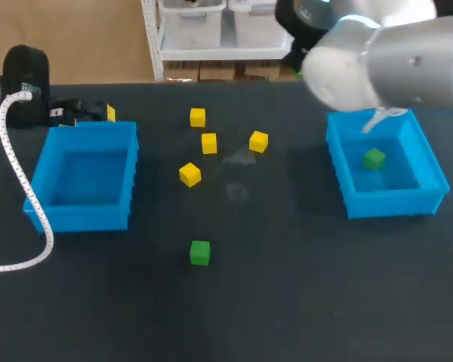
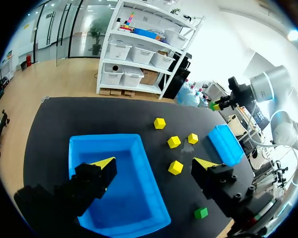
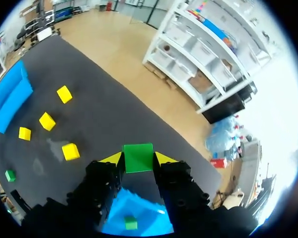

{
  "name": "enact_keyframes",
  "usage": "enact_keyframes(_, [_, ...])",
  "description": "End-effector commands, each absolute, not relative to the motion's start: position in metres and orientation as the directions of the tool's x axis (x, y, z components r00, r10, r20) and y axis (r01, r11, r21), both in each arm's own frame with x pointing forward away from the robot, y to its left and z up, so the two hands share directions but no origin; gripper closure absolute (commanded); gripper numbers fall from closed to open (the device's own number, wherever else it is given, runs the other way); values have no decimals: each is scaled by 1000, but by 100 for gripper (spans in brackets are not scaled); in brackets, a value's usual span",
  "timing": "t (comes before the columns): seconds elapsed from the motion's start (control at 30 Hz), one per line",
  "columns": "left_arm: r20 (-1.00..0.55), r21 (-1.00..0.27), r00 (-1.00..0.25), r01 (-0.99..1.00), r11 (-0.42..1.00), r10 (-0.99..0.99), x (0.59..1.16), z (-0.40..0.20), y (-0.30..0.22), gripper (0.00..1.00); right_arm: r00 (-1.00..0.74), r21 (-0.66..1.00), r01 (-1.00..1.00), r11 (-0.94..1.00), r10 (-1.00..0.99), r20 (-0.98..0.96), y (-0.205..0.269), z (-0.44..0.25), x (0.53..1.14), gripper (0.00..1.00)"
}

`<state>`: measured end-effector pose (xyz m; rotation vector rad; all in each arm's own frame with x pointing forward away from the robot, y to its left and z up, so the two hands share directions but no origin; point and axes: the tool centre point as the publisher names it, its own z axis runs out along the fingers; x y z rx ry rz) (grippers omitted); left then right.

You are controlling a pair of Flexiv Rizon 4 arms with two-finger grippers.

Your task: Put the green cubes in the right bin and the yellow cubes in the left bin.

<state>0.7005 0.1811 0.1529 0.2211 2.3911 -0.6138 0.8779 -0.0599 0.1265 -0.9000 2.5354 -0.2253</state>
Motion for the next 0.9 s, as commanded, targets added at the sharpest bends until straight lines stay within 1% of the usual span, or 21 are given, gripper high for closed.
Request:
enact_keyframes(0.03, [-638, -379, -770, 315, 870, 1, 700, 151, 184, 0, -606, -343, -499, 796, -604, -518, -126, 151, 789, 100])
enact_keyframes(0.3, [-638, -379, -770, 315, 870, 1, 700, 151, 184, 0, -671, -322, -427, 845, -535, -514, -165, 144, 756, 100])
enact_keyframes(0.6, [-638, -379, -770, 315, 870, 1, 700, 151, 184, 0, -753, -280, -338, 898, -437, -492, -204, 120, 724, 100])
enact_keyframes(0.73, [-638, -379, -770, 315, 870, 1, 700, 151, 184, 0, -769, -268, -328, 906, -421, -481, -208, 110, 713, 100])
enact_keyframes(0.9, [-638, -379, -770, 315, 870, 1, 700, 151, 184, 0, -776, -255, -331, 909, -416, -475, -202, 100, 711, 100])
